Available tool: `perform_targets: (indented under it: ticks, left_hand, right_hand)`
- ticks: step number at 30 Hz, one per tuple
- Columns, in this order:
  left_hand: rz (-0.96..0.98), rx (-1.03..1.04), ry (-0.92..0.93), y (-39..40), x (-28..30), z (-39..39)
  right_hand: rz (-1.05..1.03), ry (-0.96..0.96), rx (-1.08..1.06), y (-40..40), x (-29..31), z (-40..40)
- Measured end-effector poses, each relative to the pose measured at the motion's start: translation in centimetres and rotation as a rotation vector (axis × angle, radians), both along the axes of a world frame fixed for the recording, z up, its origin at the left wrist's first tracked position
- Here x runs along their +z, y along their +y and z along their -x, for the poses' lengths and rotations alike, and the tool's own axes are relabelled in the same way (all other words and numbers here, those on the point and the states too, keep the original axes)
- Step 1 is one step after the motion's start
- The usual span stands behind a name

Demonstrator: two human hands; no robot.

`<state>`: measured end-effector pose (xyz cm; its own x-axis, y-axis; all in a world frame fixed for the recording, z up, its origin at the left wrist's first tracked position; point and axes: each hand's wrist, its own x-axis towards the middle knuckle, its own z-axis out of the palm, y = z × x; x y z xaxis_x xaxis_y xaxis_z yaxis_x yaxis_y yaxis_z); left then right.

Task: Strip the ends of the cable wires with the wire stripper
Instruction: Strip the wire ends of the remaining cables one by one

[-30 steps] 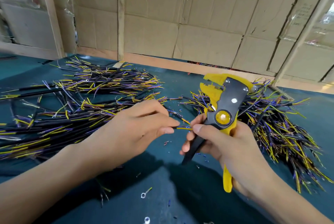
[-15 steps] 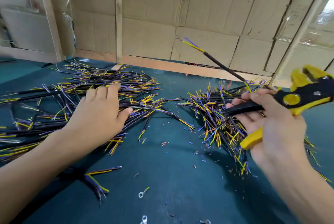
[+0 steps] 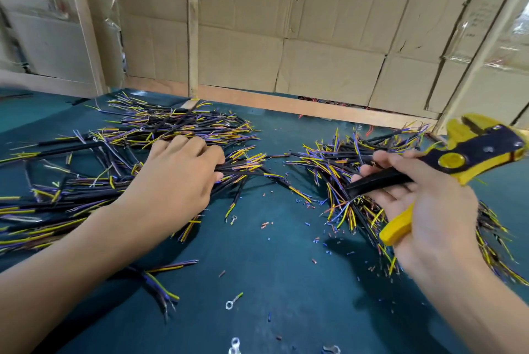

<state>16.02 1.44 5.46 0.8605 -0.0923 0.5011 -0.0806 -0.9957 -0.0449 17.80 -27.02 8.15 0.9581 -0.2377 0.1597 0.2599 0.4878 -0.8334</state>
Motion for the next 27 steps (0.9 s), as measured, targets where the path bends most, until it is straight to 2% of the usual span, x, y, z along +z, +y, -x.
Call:
perform_targets:
  ticks: [4,8,12,16,21,27]
  left_hand:
    - [0.011,-0.024,-0.024,-0.2,0.0,0.3]
    - [0.040,-0.086,-0.079,-0.5,0.3,0.6]
    - [0.086,-0.212,-0.230,-1.0,1.0,0.9]
    - [0.095,-0.417,-0.408,-1.9,1.7,1.7]
    - [-0.167,-0.595,-0.348,-2.6,1.7,2.4]
    - [-0.153,-0.575,-0.292,-3.1,1.2,2.6]
  right_hand:
    - [0.095,-0.048,0.044,1.0,-0.8,0.6]
    - [0.223,-0.014,0.111,1.5,-1.6,0.6]
    - [0.237,0.002,0.189,1.9,-2.1,0.9]
    - [0.252,-0.093,0.270,2.8,-2.2,1.6]
    - [0.234,-0.249,0.394,3.1,-1.9,2.5]
    - [0.201,-0.329,0.356,2.6,-1.5,2.6]
